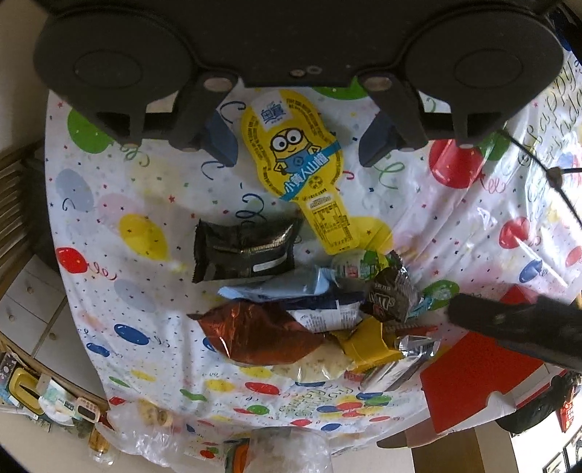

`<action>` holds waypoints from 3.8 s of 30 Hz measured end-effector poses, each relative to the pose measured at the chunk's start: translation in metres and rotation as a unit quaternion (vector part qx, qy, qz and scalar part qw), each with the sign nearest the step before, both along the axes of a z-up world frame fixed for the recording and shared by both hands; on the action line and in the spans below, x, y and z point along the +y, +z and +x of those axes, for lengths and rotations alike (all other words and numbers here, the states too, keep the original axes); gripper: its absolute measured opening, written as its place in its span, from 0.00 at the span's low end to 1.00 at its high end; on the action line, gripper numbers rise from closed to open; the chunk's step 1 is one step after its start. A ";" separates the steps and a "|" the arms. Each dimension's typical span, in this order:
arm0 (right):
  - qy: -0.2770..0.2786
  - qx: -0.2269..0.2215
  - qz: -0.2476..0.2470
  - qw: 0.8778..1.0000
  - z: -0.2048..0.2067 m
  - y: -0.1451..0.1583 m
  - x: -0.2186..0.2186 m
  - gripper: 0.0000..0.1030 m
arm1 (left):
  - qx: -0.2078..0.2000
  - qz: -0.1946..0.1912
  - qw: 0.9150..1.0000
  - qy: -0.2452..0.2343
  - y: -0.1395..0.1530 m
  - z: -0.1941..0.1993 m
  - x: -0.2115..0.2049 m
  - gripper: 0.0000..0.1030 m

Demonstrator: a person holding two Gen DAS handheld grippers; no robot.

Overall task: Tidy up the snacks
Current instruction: 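Reach the left tool to the brown wrapped chocolate while the right tool grasps the yellow Minion pouch, then close the left tool on the brown chocolate and lift it toward the box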

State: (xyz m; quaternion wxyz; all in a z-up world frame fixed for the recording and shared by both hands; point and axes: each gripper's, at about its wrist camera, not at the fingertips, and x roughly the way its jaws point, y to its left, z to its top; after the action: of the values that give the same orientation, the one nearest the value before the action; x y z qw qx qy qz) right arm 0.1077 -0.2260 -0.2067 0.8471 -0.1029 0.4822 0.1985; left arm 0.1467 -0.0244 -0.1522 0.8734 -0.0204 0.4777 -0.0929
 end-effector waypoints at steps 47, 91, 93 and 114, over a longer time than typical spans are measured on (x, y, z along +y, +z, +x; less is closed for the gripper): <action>-0.036 -0.008 0.064 0.997 -0.031 0.035 -0.021 0.56 | 0.041 -0.017 0.999 0.009 -0.006 -0.004 -0.003 0.17; 0.029 -0.096 0.097 0.990 -0.015 0.139 0.195 0.56 | -0.013 -0.022 0.999 0.035 0.081 -0.055 0.216 0.12; 0.023 -0.087 0.094 0.992 -0.018 0.133 0.196 0.56 | -0.005 -0.031 0.999 0.033 0.073 -0.056 0.215 0.12; 0.004 -0.039 0.089 0.995 -0.051 0.105 0.151 0.56 | 0.074 -0.003 0.994 0.076 -0.026 -0.087 0.167 0.66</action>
State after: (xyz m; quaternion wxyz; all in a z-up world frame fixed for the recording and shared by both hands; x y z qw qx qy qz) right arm 0.0563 -0.0752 -0.1014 0.8702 -0.0371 0.4288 0.2397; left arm 0.0594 0.1431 -0.1783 0.8399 -0.0665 0.5380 -0.0259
